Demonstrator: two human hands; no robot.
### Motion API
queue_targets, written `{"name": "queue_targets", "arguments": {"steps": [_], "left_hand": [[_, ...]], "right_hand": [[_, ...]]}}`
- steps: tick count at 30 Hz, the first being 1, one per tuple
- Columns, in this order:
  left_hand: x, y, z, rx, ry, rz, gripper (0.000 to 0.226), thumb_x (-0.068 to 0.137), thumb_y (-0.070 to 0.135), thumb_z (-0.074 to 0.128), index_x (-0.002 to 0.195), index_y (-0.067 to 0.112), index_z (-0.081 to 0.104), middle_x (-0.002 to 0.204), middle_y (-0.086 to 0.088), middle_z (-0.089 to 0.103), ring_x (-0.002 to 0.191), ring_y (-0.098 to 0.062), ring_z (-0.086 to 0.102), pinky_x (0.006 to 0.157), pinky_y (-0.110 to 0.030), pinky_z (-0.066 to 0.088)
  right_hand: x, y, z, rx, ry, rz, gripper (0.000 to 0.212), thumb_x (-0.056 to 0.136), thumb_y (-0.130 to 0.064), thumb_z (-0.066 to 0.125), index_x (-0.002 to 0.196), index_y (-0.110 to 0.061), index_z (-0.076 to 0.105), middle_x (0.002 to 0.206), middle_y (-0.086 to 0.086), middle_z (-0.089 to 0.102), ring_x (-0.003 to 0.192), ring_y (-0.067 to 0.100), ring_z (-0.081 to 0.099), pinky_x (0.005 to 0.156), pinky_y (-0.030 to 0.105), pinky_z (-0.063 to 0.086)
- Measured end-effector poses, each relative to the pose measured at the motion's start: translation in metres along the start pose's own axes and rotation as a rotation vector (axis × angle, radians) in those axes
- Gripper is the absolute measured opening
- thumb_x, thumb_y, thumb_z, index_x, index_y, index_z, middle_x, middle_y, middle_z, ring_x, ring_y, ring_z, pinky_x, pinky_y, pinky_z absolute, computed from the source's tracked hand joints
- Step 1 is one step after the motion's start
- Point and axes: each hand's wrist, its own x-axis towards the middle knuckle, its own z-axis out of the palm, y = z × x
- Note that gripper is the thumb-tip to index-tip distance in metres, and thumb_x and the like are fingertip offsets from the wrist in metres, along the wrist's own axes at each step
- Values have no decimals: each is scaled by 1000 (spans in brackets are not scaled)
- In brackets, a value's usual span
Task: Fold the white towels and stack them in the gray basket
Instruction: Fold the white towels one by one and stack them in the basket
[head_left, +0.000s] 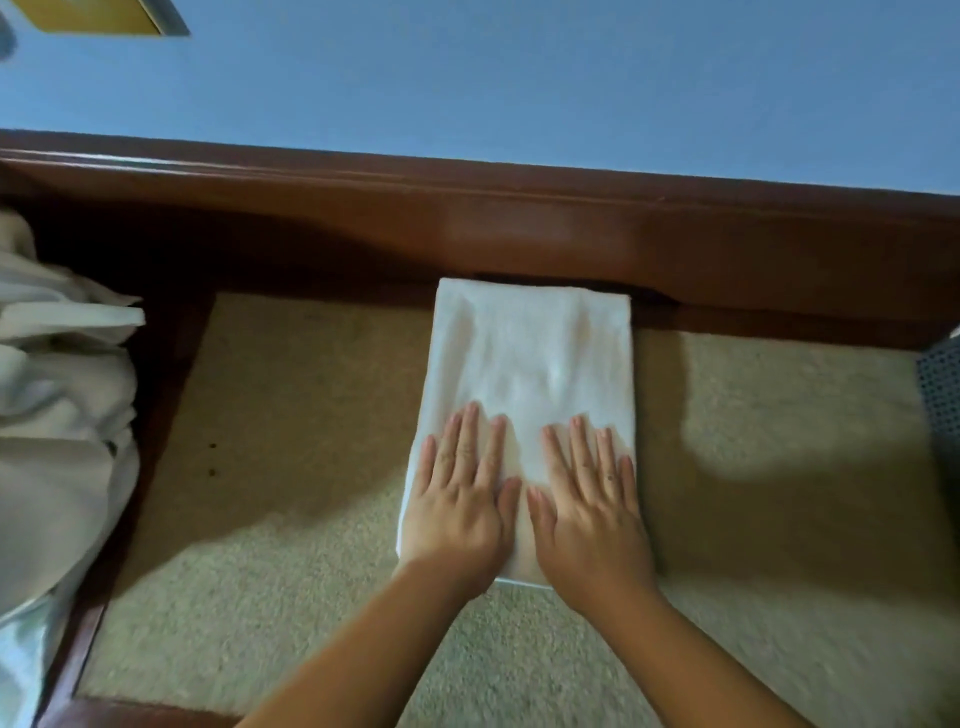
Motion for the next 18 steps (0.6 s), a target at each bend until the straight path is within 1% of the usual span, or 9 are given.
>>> {"name": "queue_targets", "arguments": {"steps": [2,4,7,9,12,14,16,17,18], "left_hand": [[5,1,6,25,18,10,68,110,51,16,166,25,-12,172,-3,-21,156,-15,-27,126,-39,-18],[6,1,4,31,2,7,68,110,51,15,165,24,-15,170,-3,-26,155,-15,-30,126,-39,-19],[4,4,-6,30,-36,-5,68,110,52,11,163,25,-22,169,-3,-31,152,-14,-36,124,-39,-23],[2,5,-16,22,-86,0,70,109,55,11,162,26,-24,168,-2,-34,151,-14,-38,124,-39,-24],[-13,3,-28,39,-136,61,75,107,62,12,163,24,-19,167,-5,-33,152,-18,-36,126,-40,-19],[-31,1,-33,64,-186,114,80,105,66,14,163,21,-19,165,-9,-34,152,-21,-36,128,-42,-16],[-49,-2,-34,91,-223,152,87,102,63,24,163,20,-20,164,-13,-36,152,-26,-36,128,-45,-15],[-55,-5,-31,105,-232,163,92,100,58,32,163,19,-22,164,-15,-37,152,-28,-36,129,-47,-13],[-60,-7,-29,125,-233,168,96,97,47,40,161,18,-25,163,-17,-39,152,-30,-37,129,-49,-10]], "right_hand": [[4,1,3,-21,31,-6,64,109,-46,28,167,-26,8,174,6,0,160,27,-8,129,53,6],[5,-1,5,-33,29,-9,64,110,-47,24,166,-28,3,174,4,-6,160,26,-13,129,52,3],[4,-2,-1,-31,-34,16,64,109,-50,14,165,-29,-7,172,2,-17,158,24,-22,129,52,2],[3,-2,-7,-22,-78,-1,65,107,-52,8,164,-30,-14,170,2,-25,155,23,-29,129,51,-1],[-10,-1,-19,35,-126,-90,64,109,-52,8,163,-25,-12,169,-1,-27,153,16,-33,129,45,-6],[-31,4,-20,29,-136,-161,65,110,-52,11,164,-21,-8,170,-2,-23,154,13,-30,128,39,-7],[-52,11,-16,-25,-135,-209,70,108,-49,21,164,-18,-7,170,1,-21,156,16,-26,126,40,-6],[-60,15,-12,-61,-141,-223,74,106,-45,28,164,-16,-8,170,4,-21,156,18,-25,125,41,-6],[-65,18,-8,-92,-141,-229,79,104,-39,35,164,-14,-9,170,6,-23,157,21,-24,125,42,-6]]}}
